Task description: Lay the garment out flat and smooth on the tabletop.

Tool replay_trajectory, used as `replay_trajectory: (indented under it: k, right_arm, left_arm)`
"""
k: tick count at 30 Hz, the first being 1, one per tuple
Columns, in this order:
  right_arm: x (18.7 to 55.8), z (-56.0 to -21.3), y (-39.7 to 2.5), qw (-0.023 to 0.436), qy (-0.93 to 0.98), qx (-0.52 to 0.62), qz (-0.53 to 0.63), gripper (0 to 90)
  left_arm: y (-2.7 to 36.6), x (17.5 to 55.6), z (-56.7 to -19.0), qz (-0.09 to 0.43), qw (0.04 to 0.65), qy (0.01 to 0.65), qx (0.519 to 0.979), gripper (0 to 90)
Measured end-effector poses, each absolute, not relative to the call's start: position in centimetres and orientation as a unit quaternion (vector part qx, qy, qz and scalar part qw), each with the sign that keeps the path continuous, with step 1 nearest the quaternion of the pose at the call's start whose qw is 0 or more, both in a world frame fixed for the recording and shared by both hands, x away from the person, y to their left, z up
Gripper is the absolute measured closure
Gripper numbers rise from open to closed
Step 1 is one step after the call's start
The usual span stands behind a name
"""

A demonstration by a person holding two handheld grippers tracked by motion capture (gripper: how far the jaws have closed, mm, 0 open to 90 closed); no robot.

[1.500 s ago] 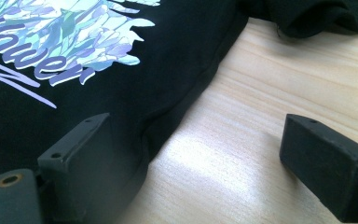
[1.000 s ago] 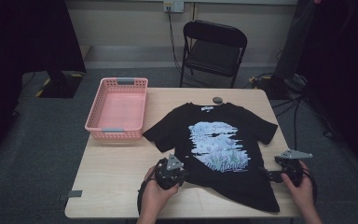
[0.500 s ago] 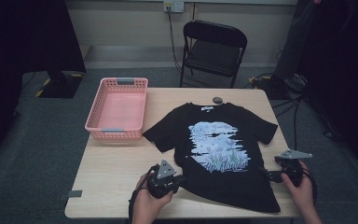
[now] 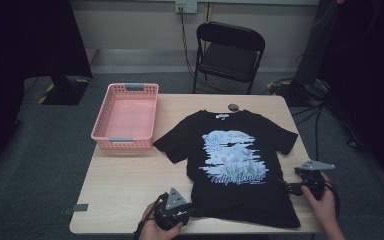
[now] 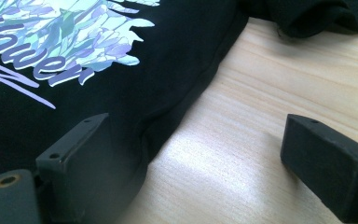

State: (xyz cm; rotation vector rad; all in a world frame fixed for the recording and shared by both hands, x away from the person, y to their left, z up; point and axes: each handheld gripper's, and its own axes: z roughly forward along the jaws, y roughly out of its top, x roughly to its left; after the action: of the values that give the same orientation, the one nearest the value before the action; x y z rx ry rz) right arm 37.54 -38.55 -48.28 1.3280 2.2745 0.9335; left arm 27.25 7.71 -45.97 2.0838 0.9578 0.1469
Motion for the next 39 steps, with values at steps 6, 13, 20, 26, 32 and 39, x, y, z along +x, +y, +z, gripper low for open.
replay_trajectory:
  k: [6, 13, 20, 26, 32, 39]
  right_arm:
    - [37.5, -48.3, -38.5, 0.173, 0.802, 0.469, 0.329, 8.1]
    - [37.6, -48.3, -38.5, 0.173, 0.802, 0.469, 0.329, 8.0]
    - [37.6, -48.3, -38.5, 0.173, 0.802, 0.469, 0.329, 8.0]
    - [37.6, -48.3, -38.5, 0.173, 0.802, 0.468, 0.329, 7.9]
    - [37.6, -48.3, -38.5, 0.173, 0.802, 0.468, 0.329, 7.9]
    - [37.6, -48.3, -38.5, 0.173, 0.802, 0.468, 0.329, 7.9]
  left_arm:
    - [7.8, 28.8, -45.5, 0.081, 0.444, 0.39, 0.802, 38.8]
    - [7.6, 32.0, -45.9, 0.067, 0.448, 0.409, 0.793, 51.9]
    - [7.1, 33.1, -46.4, 0.045, 0.423, 0.414, 0.805, 89.3]
    - [7.1, 32.2, -46.0, 0.051, 0.405, 0.398, 0.822, 90.0]
    - [7.2, 30.8, -45.2, 0.059, 0.404, 0.385, 0.828, 90.0]
    - [7.8, 29.2, -45.6, 0.051, 0.391, 0.385, 0.835, 90.0]
